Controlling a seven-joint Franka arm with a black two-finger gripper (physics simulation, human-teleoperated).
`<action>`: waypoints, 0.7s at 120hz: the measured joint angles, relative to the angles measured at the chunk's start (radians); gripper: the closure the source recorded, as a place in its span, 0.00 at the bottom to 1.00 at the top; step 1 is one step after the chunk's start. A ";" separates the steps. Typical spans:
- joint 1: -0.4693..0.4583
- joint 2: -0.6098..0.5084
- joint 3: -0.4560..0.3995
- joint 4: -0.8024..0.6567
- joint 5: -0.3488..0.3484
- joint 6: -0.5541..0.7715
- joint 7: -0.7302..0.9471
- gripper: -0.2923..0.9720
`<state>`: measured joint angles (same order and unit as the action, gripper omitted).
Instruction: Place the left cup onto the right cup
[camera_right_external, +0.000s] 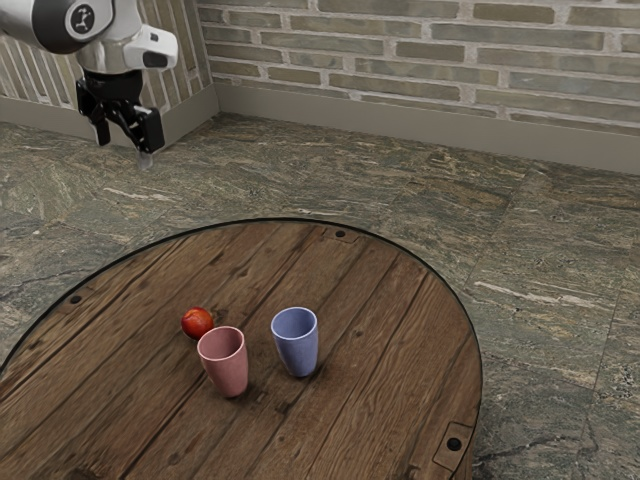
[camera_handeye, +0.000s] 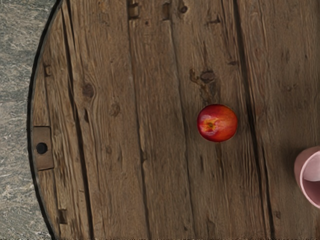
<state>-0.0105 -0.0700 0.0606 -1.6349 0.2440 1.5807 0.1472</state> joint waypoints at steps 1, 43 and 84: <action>0.000 0.000 0.000 -0.001 0.000 -0.001 0.000 0.23; 0.001 -0.078 -0.011 -0.289 -0.052 0.094 0.007 0.23; 0.023 -0.029 -0.045 -0.569 -0.288 0.379 -0.115 0.23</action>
<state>0.0125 -0.0989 0.0154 -2.2035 -0.0442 1.9598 0.0319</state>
